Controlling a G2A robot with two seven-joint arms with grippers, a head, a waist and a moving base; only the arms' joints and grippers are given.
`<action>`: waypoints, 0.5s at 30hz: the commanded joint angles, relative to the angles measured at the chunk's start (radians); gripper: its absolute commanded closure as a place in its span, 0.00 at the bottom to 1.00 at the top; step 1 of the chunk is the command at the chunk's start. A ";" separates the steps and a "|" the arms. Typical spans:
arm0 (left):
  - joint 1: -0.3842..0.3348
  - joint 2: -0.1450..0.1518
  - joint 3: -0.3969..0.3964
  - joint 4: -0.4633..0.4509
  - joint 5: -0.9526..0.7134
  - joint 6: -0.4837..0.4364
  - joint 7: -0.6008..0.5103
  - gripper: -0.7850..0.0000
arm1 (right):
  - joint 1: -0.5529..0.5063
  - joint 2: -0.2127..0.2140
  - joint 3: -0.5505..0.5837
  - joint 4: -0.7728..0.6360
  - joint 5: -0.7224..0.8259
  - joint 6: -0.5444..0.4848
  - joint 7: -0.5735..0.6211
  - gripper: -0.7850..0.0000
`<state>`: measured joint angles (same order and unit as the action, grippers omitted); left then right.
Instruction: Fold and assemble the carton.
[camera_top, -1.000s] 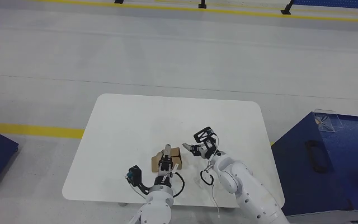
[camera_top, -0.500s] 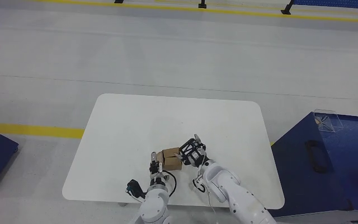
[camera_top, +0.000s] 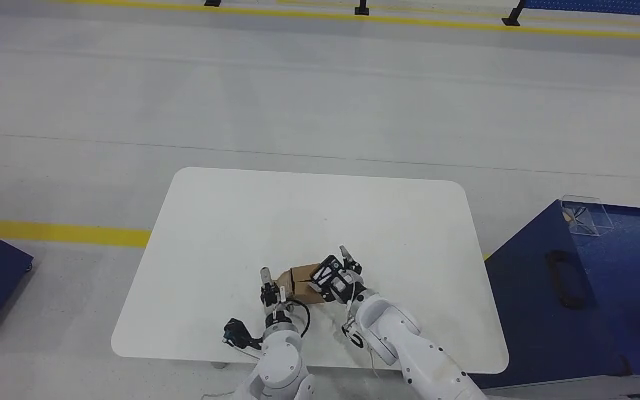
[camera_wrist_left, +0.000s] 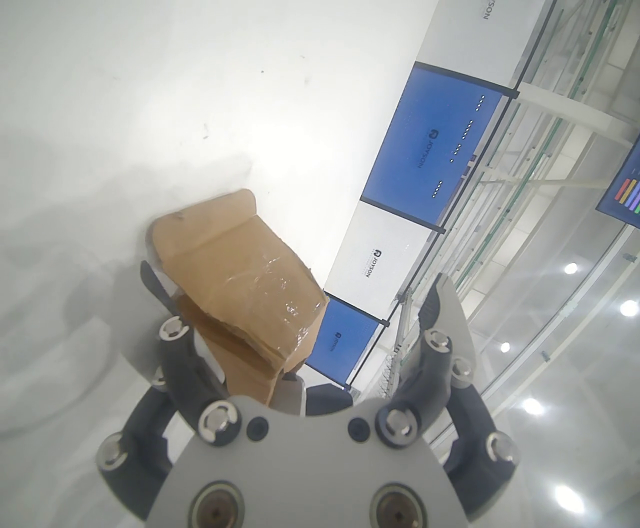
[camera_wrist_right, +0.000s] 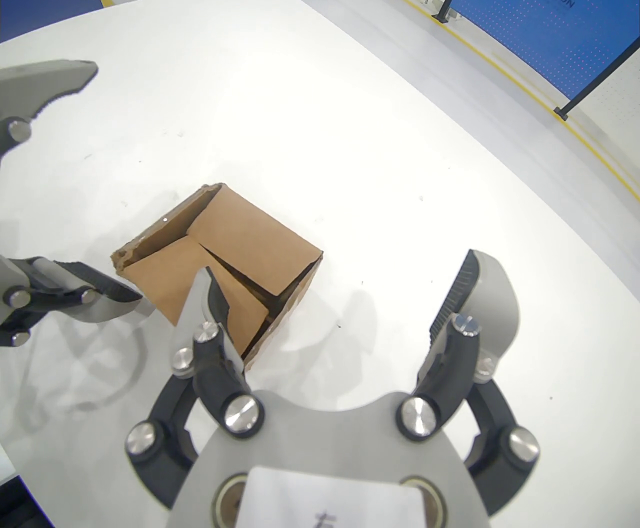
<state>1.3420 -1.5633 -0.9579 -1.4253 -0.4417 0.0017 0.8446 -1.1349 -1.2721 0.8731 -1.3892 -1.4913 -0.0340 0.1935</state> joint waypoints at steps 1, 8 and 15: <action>-0.005 -0.004 -0.010 0.006 0.006 -0.032 0.014 0.00 | 0.000 -0.002 0.001 0.000 -0.003 -0.001 0.003 0.00; 0.005 -0.014 -0.022 0.013 0.123 -0.143 0.084 0.00 | -0.002 -0.007 0.008 0.001 -0.015 -0.007 0.011 0.00; 0.028 -0.022 -0.025 -0.015 0.220 -0.275 0.056 0.00 | -0.008 -0.011 0.020 0.000 -0.023 -0.015 0.011 0.00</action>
<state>1.3673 -1.5846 -0.9840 -1.4366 -0.2348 -0.2597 0.9169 -1.1417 -1.2829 0.8910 -1.3880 -1.5127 -0.0485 0.2047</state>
